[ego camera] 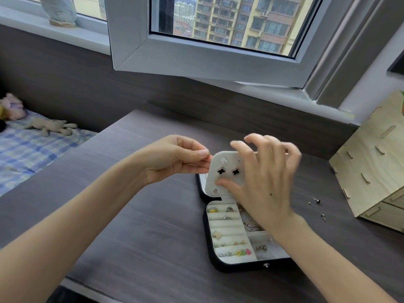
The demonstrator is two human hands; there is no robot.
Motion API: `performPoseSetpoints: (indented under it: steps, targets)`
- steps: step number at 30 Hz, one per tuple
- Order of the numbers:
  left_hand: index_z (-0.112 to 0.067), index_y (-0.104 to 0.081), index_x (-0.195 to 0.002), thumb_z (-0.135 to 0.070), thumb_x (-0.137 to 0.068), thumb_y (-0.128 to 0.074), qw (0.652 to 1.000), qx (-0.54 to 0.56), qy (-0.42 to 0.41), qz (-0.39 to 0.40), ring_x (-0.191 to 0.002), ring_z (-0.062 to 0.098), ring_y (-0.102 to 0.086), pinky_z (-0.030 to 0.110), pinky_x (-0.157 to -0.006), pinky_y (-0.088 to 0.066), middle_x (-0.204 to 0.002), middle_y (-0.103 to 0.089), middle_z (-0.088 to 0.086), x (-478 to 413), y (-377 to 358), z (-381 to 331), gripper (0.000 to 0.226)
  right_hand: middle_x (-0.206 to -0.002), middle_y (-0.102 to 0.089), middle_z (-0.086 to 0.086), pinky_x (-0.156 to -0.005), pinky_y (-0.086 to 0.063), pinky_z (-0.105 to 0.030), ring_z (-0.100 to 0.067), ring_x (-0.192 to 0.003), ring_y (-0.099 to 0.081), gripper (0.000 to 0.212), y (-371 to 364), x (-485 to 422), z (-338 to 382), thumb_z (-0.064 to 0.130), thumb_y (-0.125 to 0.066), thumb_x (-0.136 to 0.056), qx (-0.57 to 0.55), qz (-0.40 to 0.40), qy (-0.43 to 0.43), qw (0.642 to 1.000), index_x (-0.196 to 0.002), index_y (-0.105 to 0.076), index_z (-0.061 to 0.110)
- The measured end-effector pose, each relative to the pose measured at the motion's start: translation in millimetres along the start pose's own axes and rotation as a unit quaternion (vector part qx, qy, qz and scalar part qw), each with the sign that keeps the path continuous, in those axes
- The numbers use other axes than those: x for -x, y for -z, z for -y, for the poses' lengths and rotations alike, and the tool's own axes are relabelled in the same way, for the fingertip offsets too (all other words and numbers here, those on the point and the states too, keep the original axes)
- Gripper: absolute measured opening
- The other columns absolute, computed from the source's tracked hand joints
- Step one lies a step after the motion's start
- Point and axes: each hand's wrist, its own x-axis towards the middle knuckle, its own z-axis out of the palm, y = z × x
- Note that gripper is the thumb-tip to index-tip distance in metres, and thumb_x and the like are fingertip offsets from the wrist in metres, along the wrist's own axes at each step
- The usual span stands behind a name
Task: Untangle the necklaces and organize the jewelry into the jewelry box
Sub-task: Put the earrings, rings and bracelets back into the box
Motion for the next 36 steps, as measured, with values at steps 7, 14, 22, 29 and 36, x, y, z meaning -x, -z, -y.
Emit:
performPoseSetpoints:
  steps: [7, 14, 22, 29, 36]
  targets:
    - [-0.012, -0.074, -0.075, -0.018, -0.067, -0.072, 0.987, -0.15, 0.015, 0.054, -0.08, 0.012, -0.064, 0.029, -0.086, -0.052, -0.083, -0.07, 0.004, -5, 0, 2, 0.01, -0.062, -0.053, 0.003, -0.069, -0.027, -0.035, -0.023, -0.06, -0.048, 0.045, -4, 4, -11, 0.051, -0.072, -0.077, -0.075, -0.052, 0.093, 0.992, -0.06, -0.053, 0.013]
    - [-0.014, -0.073, -0.075, -0.006, -0.078, -0.071, 0.967, -0.24, 0.055, 0.066, -0.08, 0.005, -0.062, 0.018, -0.079, -0.048, -0.079, -0.071, -0.005, -16, -4, 22, 0.009, -0.06, -0.058, 0.004, -0.065, -0.025, -0.033, -0.017, -0.061, -0.042, 0.039, -6, 36, -8, 0.04, -0.07, -0.083, -0.057, -0.145, 0.119, 0.981, -0.057, -0.053, 0.015]
    - [-0.024, -0.075, -0.071, -0.014, -0.075, -0.075, 0.955, -0.282, 0.049, 0.08, -0.079, 0.007, -0.055, 0.019, -0.08, -0.044, -0.078, -0.067, -0.006, -15, -9, 21, 0.011, -0.06, -0.058, 0.004, -0.065, -0.023, -0.034, -0.016, -0.062, -0.04, 0.041, -10, 45, -8, 0.041, -0.077, -0.073, -0.054, -0.16, 0.122, 0.978, -0.068, -0.044, 0.018]
    - [-0.024, -0.073, -0.073, -0.014, -0.078, -0.072, 0.947, -0.301, 0.052, 0.097, -0.073, 0.0, -0.053, 0.011, -0.074, -0.041, -0.068, -0.065, -0.017, -18, -15, 21, 0.011, -0.06, -0.058, 0.004, -0.065, -0.023, -0.035, -0.017, -0.062, -0.04, 0.045, -11, 46, -9, 0.041, -0.082, -0.069, -0.047, -0.157, 0.113, 0.98, -0.068, -0.044, 0.017]
    - [-0.032, -0.074, -0.067, -0.03, -0.065, -0.078, 0.932, -0.348, 0.002, 0.104, -0.073, 0.014, -0.046, 0.025, -0.07, -0.036, -0.081, -0.06, 0.01, -15, -18, 15, 0.005, -0.061, -0.058, 0.003, -0.065, -0.023, -0.035, -0.018, -0.062, -0.041, 0.043, -11, 45, -9, 0.039, -0.082, -0.07, -0.059, -0.157, 0.102, 0.981, -0.066, -0.046, 0.016]
